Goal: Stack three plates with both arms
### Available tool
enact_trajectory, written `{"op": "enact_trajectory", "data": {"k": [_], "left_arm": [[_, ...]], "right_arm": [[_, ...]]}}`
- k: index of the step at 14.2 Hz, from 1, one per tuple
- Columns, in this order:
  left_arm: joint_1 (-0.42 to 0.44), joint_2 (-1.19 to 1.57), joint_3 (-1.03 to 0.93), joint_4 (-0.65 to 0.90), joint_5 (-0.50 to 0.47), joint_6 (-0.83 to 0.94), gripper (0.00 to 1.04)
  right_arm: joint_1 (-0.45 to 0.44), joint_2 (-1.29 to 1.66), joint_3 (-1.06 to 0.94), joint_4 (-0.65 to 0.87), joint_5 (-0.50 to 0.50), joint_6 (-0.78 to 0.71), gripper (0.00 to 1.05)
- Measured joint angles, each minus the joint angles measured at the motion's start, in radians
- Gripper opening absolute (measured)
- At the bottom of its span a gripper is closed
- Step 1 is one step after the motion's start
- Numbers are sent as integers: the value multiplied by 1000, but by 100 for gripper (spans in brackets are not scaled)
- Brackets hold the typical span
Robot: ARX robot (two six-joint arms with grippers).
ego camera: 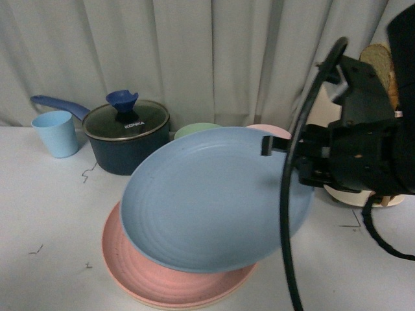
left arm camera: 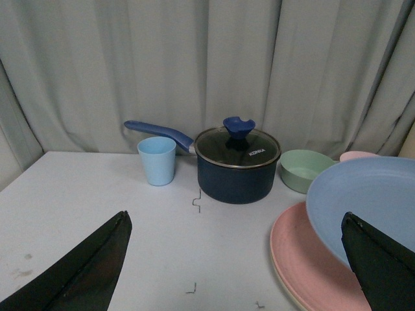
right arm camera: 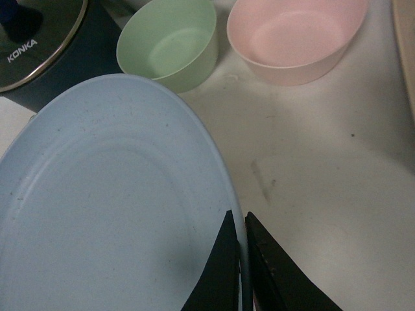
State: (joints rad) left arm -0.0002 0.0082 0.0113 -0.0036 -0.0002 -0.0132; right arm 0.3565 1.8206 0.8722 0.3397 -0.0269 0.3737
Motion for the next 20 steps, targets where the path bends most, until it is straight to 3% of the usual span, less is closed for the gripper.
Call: {"op": "enact_trajectory", "data": {"k": [6, 16, 20], "left_arm": [[0, 0, 0, 0, 0, 0, 98], [0, 0, 0, 0, 0, 0, 98], [0, 0, 0, 0, 0, 0, 98]], "right_arm": [[89, 175, 113, -3, 21, 38, 3], [87, 243, 124, 8, 42, 75, 4], [68, 216, 108, -28, 16, 79, 49]]}}
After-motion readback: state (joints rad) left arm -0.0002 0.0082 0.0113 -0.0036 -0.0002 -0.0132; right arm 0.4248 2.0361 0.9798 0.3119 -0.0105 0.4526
